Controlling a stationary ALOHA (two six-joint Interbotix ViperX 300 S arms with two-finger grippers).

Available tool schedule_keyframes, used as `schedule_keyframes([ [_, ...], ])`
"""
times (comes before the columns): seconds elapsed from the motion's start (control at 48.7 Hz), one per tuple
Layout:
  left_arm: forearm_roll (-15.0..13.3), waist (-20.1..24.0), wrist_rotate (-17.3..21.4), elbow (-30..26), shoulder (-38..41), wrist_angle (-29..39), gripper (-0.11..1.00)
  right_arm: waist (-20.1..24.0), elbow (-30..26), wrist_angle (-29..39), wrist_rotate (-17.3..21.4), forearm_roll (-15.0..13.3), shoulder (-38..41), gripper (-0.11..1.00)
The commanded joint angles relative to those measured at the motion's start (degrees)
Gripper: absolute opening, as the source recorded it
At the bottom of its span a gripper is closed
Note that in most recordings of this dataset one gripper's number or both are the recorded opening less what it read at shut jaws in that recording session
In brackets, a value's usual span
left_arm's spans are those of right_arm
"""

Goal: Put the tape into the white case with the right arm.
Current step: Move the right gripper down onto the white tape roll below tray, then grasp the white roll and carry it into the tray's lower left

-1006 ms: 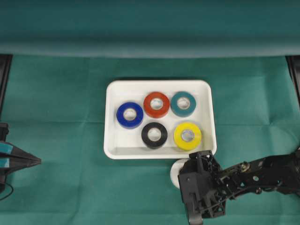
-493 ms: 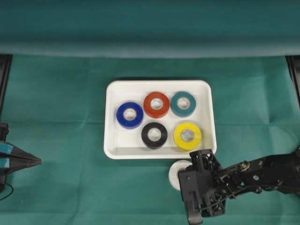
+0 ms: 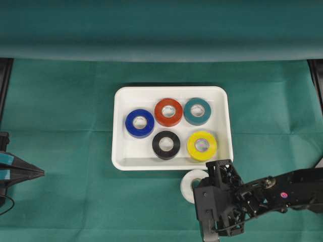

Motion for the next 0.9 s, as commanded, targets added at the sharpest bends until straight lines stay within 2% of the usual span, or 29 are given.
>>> schedule_keyframes([
  [0.0,0.09,0.09,0.00,-0.79,0.53,-0.44,0.00,0.88,-2.11,2.46,-0.09,0.26,-2.20,0.02],
  [0.144,0.09,0.09,0.00,-0.79,0.53,-0.44,0.00,1.49,-2.81,4.48,-0.09,0.26,-2.64,0.02],
  [0.616,0.09,0.09,0.00,-0.79,0.53,-0.35,0.00,1.49,-3.60,3.69,-0.18,0.35,-2.29,0.02],
  [0.883,0.09,0.09,0.00,-0.79,0.53,-0.44,0.00,1.41,-10.11,3.16,-0.53,0.00,2.64,0.02],
])
